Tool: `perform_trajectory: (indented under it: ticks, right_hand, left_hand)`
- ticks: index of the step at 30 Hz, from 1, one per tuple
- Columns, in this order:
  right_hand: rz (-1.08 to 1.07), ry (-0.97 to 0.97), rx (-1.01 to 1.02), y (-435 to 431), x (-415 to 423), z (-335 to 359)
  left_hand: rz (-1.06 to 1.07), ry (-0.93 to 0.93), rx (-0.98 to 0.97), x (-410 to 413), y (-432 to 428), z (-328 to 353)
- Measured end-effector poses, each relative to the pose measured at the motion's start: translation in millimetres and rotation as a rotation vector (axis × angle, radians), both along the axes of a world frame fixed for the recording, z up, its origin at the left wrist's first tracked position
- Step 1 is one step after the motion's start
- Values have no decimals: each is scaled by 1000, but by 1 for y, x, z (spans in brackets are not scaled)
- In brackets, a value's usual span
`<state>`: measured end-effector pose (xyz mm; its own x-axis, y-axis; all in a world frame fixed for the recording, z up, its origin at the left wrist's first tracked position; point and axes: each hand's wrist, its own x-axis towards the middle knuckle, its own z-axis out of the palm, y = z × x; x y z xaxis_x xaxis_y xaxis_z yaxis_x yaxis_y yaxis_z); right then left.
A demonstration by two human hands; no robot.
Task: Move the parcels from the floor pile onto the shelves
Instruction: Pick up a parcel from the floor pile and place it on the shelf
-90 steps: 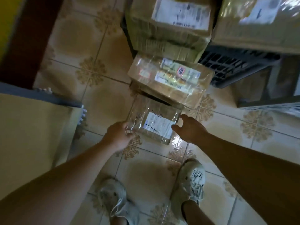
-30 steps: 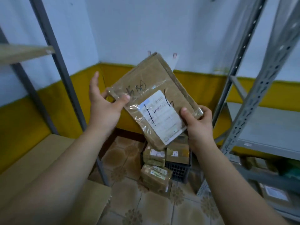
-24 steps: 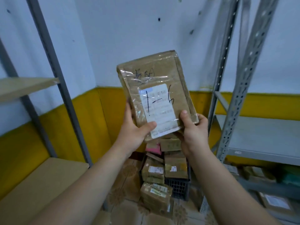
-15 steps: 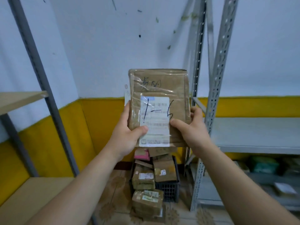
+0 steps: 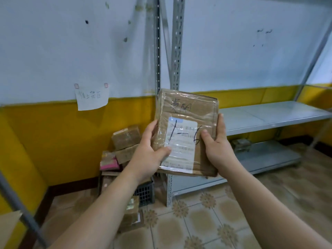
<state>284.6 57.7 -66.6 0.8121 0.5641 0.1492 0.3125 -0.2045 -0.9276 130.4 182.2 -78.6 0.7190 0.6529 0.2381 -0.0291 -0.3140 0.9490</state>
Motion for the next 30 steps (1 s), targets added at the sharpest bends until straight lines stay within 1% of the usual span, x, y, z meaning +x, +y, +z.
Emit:
perform_trajectory:
  ticks: [3,10,18,24,30]
  right_hand:
    - [-71,-36,-26,-37,29,0]
    - [-215,-28,-42,-144,125,-7]
    - [-288,5,-110,-255,244,-19]
    - [-284,92,-161,-279,300,-44]
    - [-247,196,-204,-253,351,-76]
  left_hand:
    - [-59,6,3,36,-27,-1]
    - [-239,27,-31,151,-113,-3]
    - [-337,91,-95,289,-207,-16]
    - [-355,193,-187,346,-231,-36]
    - [-363,345,-203,404,-205,-64]
